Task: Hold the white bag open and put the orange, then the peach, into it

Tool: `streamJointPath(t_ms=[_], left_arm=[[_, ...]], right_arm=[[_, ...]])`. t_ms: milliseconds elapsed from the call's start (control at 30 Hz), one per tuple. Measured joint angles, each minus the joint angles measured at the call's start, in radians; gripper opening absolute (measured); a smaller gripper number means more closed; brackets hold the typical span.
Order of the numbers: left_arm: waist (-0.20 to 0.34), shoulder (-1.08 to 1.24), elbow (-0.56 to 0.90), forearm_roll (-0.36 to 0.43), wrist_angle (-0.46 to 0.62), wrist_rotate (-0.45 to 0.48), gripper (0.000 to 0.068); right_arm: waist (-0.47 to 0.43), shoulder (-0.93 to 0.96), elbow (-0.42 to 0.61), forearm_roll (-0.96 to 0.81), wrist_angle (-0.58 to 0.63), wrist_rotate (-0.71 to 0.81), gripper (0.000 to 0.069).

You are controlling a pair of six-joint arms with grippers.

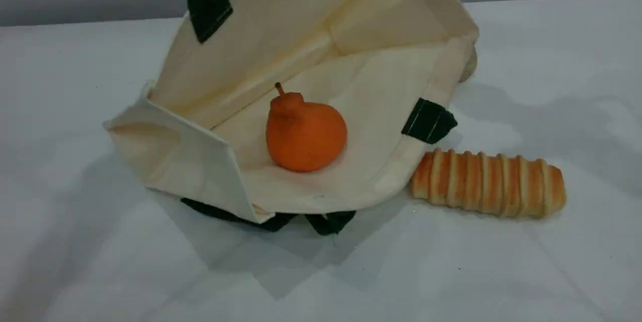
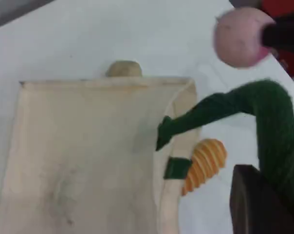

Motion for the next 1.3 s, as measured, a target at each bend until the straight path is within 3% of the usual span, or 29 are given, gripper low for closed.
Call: streamJointPath(t_ms=[400, 533, 667, 867, 1300], left_arm=[[-0.012, 0.020, -0.070, -0.011, 0.001, -0.002, 0.0081], [-0.011, 0.018, -0.070, -0.011, 0.000, -0.002, 0.0081], [-0.011, 0.011, -0.070, -0.043, 0.014, -0.002, 0.0081], [-0.031, -0.004, -0.087, -0.031, 0.035, -0.001, 0.0081], [-0.031, -0.005, -0.103, -0.026, 0.052, 0.000, 0.0081]], right_arm=[[0.006, -0.020, 0.000, 0.002, 0.278, 0.055, 0.0045], [0.051, -0.020, 0.000, -0.004, 0.292, 0.061, 0.0045], [0.127, -0.020, 0.001, -0.025, 0.272, 0.061, 0.0045], [0.238, 0.023, 0.001, -0.031, 0.200, 0.060, 0.0045], [0.376, 0.212, 0.000, 0.073, 0.006, -0.019, 0.0045]])
